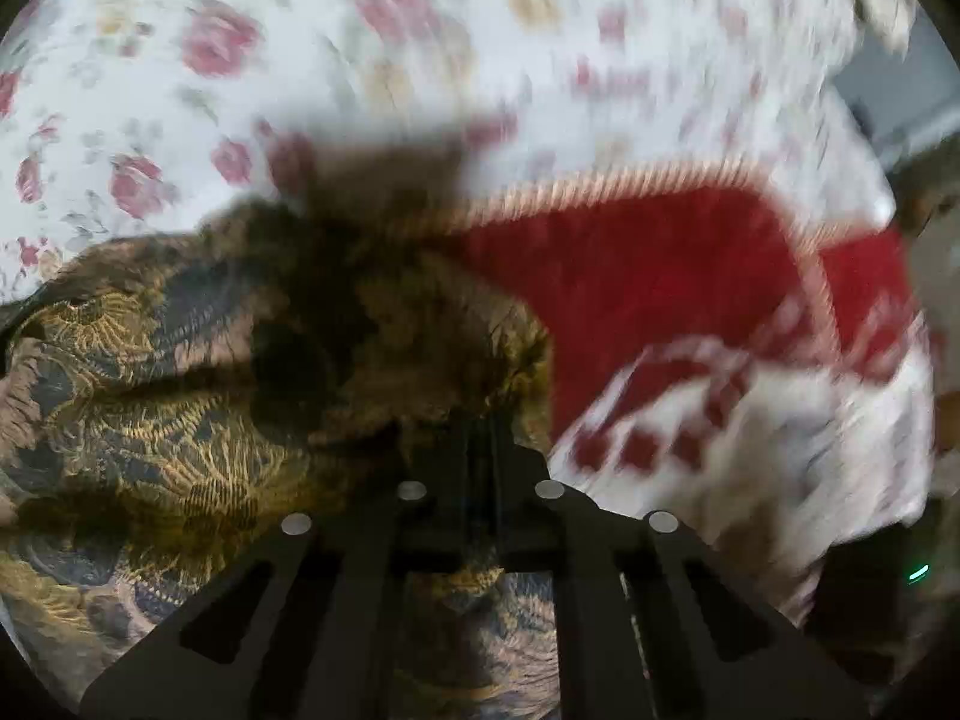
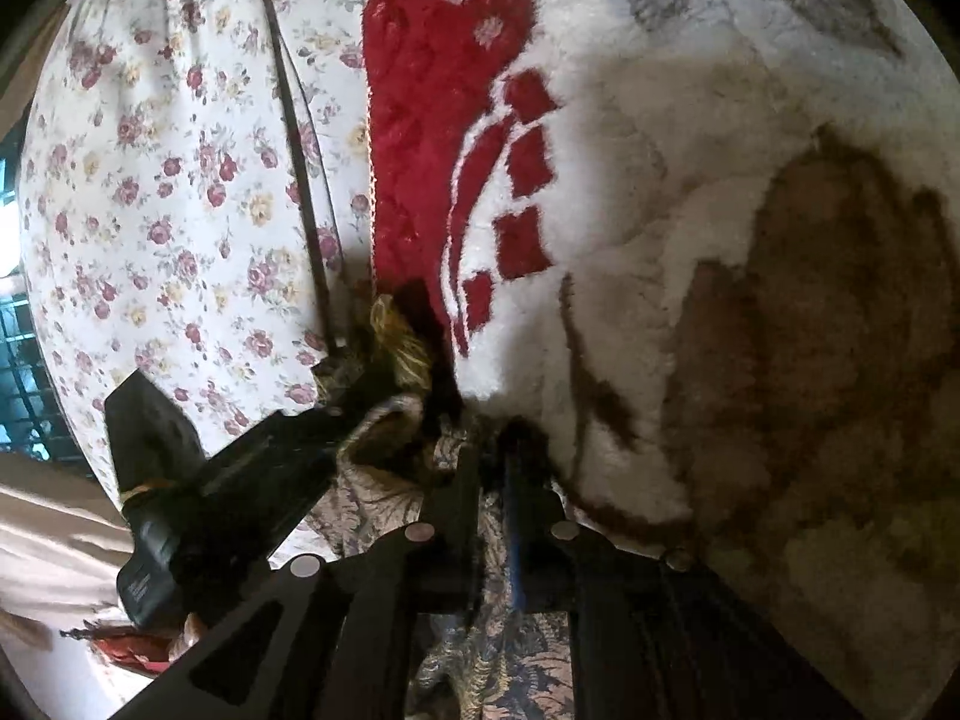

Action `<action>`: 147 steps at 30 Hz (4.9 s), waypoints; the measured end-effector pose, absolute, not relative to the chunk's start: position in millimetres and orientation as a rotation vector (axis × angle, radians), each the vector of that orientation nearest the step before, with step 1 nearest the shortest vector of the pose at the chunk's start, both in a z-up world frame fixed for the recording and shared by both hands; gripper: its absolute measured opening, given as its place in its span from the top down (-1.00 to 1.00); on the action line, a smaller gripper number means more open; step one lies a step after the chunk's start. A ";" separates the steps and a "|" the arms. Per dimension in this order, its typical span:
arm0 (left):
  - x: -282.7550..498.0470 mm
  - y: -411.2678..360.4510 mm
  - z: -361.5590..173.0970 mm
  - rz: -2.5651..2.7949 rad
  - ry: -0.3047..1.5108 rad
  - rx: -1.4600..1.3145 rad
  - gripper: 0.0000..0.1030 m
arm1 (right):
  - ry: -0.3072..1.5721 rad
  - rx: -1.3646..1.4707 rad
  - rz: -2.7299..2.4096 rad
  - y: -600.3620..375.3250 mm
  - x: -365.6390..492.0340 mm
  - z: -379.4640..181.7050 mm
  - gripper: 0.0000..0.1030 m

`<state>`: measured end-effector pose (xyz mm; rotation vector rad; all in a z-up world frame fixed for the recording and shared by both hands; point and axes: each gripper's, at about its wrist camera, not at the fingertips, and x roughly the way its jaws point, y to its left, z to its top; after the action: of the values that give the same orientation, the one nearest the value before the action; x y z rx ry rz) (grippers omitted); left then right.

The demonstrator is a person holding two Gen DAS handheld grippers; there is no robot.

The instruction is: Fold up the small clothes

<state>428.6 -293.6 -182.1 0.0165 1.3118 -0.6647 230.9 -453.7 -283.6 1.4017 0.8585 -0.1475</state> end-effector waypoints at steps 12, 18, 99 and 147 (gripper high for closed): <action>446.8 -250.1 -161.1 -0.620 1.282 -0.171 0.73 | 0.779 1.288 -0.127 -454.2 230.6 -251.5 0.86; 367.1 -144.4 -56.4 -0.565 1.012 -0.089 -0.19 | 0.802 1.216 -0.034 -433.0 228.5 -235.0 -0.96; 307.5 376.0 -208.8 0.501 0.934 -1.085 0.37 | 0.998 0.275 0.522 -29.8 306.3 -177.2 -0.56; 253.0 -36.4 -119.6 -0.626 0.976 0.171 0.89 | 0.968 0.816 0.294 -248.6 286.7 -232.1 -0.36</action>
<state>253.0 -36.4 -119.6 0.1713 0.9765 -0.6263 286.7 -248.6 -232.1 0.8159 0.9684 0.2939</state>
